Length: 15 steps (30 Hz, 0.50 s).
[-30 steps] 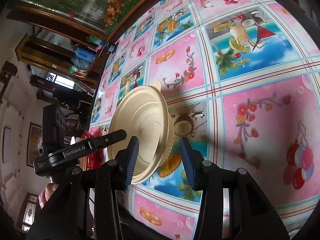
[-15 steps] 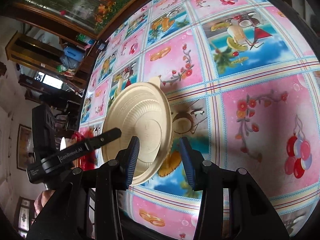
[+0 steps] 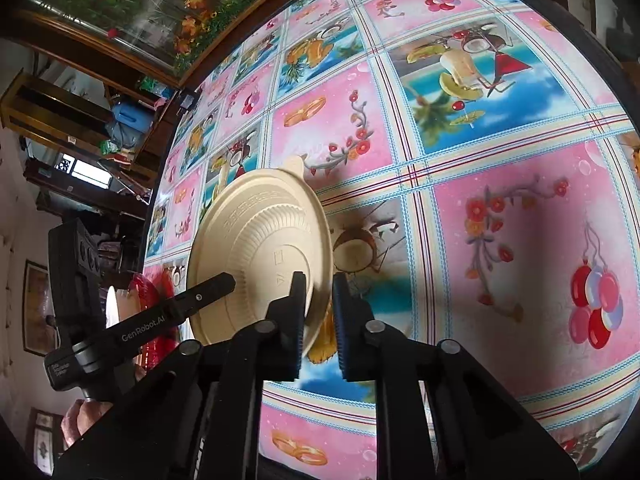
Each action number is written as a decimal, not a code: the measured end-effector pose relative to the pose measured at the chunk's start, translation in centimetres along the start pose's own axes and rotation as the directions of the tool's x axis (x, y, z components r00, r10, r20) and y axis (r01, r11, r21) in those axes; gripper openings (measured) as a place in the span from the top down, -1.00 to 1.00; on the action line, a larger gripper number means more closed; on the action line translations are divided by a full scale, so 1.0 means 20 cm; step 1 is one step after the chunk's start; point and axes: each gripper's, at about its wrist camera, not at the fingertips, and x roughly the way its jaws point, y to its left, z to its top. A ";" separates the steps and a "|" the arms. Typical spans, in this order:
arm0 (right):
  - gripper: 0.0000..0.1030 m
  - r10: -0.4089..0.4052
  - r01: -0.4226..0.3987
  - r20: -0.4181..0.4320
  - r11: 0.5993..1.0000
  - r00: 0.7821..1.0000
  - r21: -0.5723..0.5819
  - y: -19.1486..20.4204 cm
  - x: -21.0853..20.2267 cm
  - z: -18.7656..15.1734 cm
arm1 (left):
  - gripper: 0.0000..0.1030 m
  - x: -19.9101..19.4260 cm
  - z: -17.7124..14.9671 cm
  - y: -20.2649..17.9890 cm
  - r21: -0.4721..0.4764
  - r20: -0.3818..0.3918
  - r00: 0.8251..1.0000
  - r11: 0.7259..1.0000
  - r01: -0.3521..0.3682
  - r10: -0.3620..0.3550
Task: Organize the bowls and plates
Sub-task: 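Carry the beige paper bowl with the right gripper toward the left gripper's stack, then lower the beige bowl onto the stack held by the left gripper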
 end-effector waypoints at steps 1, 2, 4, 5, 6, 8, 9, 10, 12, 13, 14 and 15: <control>0.79 -0.003 0.003 0.003 1.000 1.000 -0.001 0.00 0.00 0.00 | 0.79 0.00 0.00 0.00 0.002 0.002 1.000 1.000 0.001 -0.001; 0.79 -0.005 0.005 0.007 1.000 1.000 -0.003 0.01 0.00 -0.01 | 0.79 0.00 0.00 0.00 0.002 0.001 1.000 1.000 0.004 -0.004; 0.79 -0.006 0.006 0.010 1.000 1.000 -0.001 0.01 0.00 -0.01 | 0.79 0.00 -0.01 0.01 0.005 0.003 1.000 1.000 0.007 -0.007; 0.79 -0.008 0.008 0.013 1.000 1.000 -0.001 0.01 0.00 -0.01 | 0.79 0.00 -0.01 0.01 0.009 0.006 1.000 1.000 0.005 -0.005; 0.79 -0.011 0.012 0.018 1.000 1.000 -0.003 0.02 -0.01 -0.02 | 0.79 0.00 -0.02 0.01 0.014 0.010 1.000 1.000 0.002 -0.002; 0.79 -0.023 0.024 0.026 1.000 0.999 -0.010 0.03 -0.01 -0.03 | 0.79 0.00 -0.02 0.01 0.026 0.015 1.000 1.000 -0.006 0.005; 0.79 -0.026 0.026 0.027 1.000 0.999 -0.011 0.04 -0.02 -0.04 | 0.79 -0.01 -0.03 0.01 0.030 0.016 1.000 1.000 -0.009 0.009; 0.79 -0.027 0.028 0.029 1.000 0.999 -0.013 0.05 -0.02 -0.04 | 0.79 -0.01 -0.03 0.02 0.030 0.018 1.000 1.000 -0.009 0.009; 0.80 -0.031 0.031 0.033 0.999 0.999 -0.021 0.07 -0.02 -0.06 | 0.79 -0.02 -0.04 0.03 0.034 0.022 1.000 0.999 -0.011 0.010; 0.80 -0.031 0.032 0.035 0.999 0.999 -0.024 0.08 -0.03 -0.06 | 0.79 -0.03 -0.05 0.03 0.039 0.027 1.000 0.999 -0.015 0.014; 0.80 -0.033 0.034 0.038 0.999 0.999 -0.029 0.09 -0.03 -0.07 | 0.79 -0.05 -0.06 0.04 0.044 0.034 0.999 0.999 -0.018 0.017; 0.80 -0.036 0.038 0.041 0.999 0.999 -0.037 0.11 -0.04 -0.08 | 0.79 -0.07 -0.06 0.05 0.047 0.042 0.999 0.999 -0.020 0.018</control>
